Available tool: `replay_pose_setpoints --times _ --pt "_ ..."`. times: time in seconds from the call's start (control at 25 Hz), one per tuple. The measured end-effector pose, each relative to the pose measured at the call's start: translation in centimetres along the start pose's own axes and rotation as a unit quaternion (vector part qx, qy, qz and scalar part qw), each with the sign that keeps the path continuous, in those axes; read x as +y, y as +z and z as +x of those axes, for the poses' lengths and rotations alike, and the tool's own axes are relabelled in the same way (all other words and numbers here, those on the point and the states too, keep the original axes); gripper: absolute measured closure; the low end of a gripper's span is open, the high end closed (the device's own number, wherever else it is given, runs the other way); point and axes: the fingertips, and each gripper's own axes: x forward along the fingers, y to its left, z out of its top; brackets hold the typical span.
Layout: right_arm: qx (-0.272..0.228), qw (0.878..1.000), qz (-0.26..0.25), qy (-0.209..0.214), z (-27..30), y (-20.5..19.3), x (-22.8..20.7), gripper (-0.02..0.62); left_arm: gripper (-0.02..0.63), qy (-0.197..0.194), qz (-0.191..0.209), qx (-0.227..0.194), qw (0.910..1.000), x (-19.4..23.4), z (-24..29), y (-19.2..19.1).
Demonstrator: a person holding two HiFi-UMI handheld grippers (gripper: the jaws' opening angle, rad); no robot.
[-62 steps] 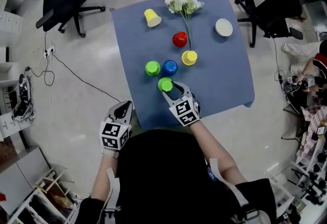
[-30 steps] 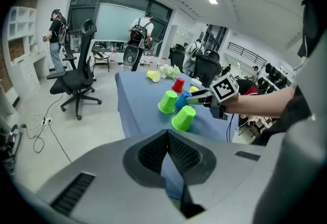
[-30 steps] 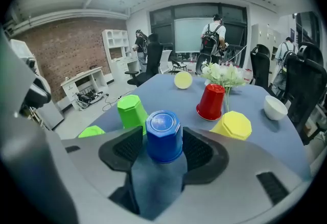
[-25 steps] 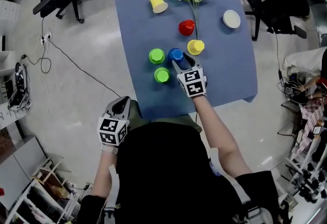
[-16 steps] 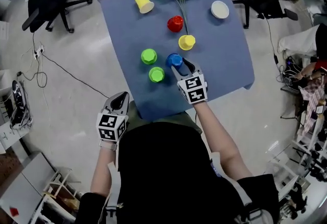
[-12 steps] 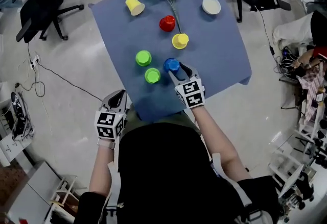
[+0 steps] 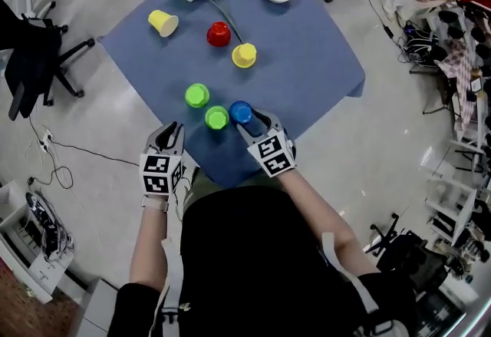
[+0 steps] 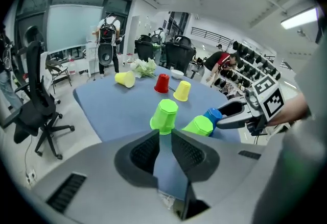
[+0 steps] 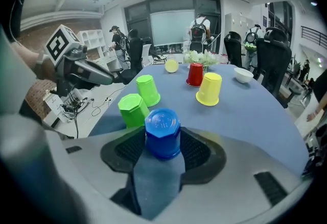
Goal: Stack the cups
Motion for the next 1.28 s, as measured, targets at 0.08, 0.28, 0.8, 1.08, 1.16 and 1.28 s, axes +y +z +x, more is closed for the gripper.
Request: replay_pose_setpoints --times 0.08,0.28,0.8,1.08,1.16,1.28 --pt "0.000 1.000 0.012 -0.007 -0.1 -0.2 0.3 0.360 0.500 -0.011 0.021 0.004 0.9997 0.3 1.2 0.7" --pt "-0.008 0.998 0.052 -0.037 -2.0 -0.6 0.0 0.342 0.400 -0.037 0.072 0.014 0.9966 0.4 4.2 2.5" --pt "-0.010 0.979 0.156 -0.131 -9.4 -6.2 -2.8 0.342 0.371 -0.055 0.151 0.039 0.9862 -1.5 8.1 3.4" --pt "-0.016 0.983 0.145 -0.116 -9.3 -6.0 -2.9 0.342 0.373 -0.041 0.144 0.040 0.9880 -2.1 5.8 1.9" --pt "-0.020 0.984 0.136 -0.110 -9.0 -5.4 -2.9 0.342 0.371 -0.034 0.137 0.041 0.9891 -2.0 5.1 1.1" --pt "-0.021 0.987 0.123 -0.100 -8.8 -4.9 -2.9 0.342 0.371 -0.026 0.125 0.045 0.9908 -2.0 4.2 -0.1"
